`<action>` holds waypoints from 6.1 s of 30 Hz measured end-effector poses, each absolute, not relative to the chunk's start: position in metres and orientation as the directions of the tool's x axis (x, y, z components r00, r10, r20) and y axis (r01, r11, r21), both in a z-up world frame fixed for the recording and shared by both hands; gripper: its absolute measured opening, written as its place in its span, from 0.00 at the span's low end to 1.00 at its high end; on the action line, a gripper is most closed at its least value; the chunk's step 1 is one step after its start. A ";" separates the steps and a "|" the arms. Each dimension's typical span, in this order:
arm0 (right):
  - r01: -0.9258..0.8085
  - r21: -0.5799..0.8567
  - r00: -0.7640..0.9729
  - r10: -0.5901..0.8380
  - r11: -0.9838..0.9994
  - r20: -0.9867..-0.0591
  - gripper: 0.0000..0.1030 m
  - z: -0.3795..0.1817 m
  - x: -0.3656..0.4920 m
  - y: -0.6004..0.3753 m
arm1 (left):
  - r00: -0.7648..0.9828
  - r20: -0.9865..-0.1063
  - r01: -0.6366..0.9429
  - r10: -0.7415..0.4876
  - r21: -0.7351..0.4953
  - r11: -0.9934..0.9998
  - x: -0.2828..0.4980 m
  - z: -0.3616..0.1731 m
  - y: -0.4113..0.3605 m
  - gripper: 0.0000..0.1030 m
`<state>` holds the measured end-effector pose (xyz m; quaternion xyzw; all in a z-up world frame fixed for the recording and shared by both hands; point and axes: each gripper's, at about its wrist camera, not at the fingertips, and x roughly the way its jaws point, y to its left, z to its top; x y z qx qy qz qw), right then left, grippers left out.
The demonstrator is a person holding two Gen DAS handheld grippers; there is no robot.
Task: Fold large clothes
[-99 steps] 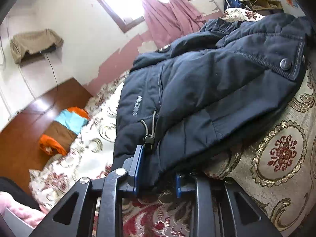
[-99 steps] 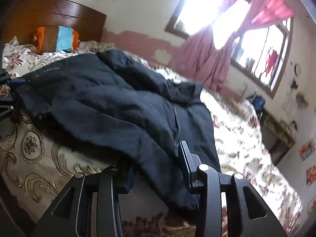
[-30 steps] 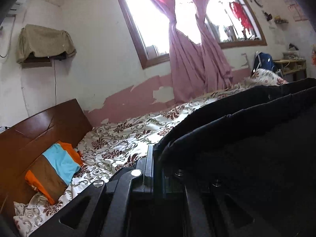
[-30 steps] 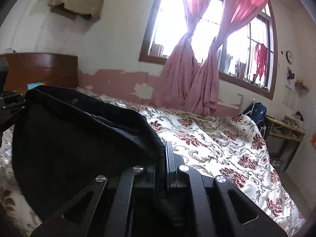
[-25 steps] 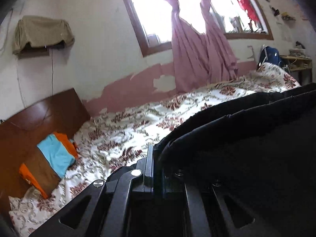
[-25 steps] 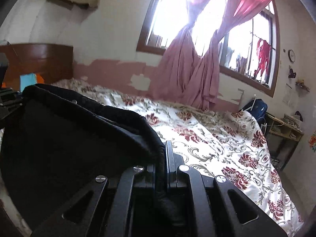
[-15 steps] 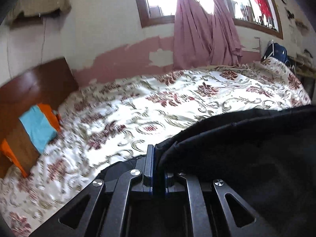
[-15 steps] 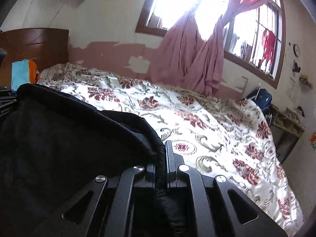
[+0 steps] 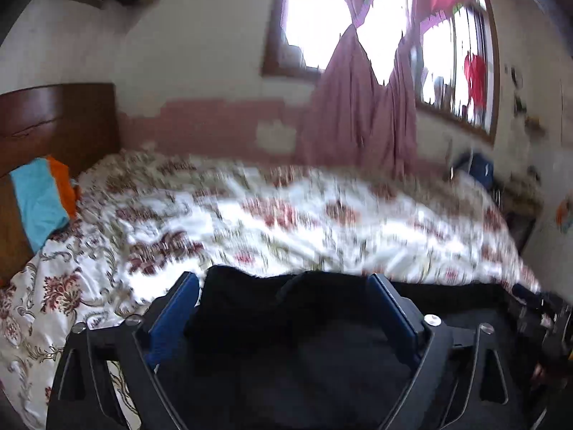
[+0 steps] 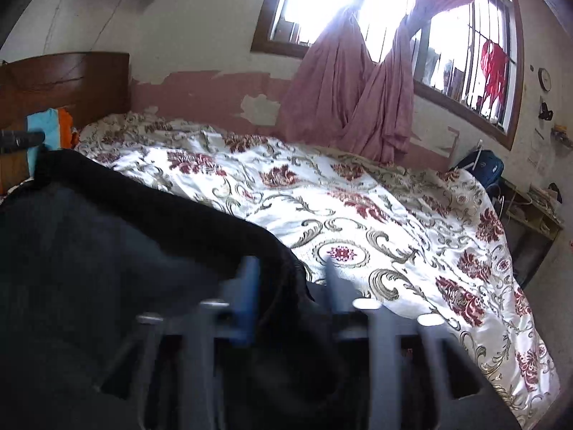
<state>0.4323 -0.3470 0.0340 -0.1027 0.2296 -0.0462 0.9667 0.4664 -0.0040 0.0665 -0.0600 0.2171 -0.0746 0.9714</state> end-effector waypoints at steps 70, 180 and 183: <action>-0.077 -0.051 0.722 0.020 0.996 -0.691 0.96 -0.052 0.550 -0.364 | 0.697 -0.713 0.098 -0.070 -0.001 0.995 0.581 -0.042 -0.035 1.00; -0.214 0.637 0.630 0.603 0.741 -0.490 0.99 -0.090 0.440 -0.500 | 0.458 -0.681 0.339 -0.572 -0.461 0.820 0.511 -0.067 0.074 1.00; -0.202 0.637 0.609 0.605 0.744 -0.513 0.99 -0.092 0.444 -0.492 | 0.434 -0.704 0.319 -0.562 -0.464 0.827 0.514 -0.067 0.068 1.00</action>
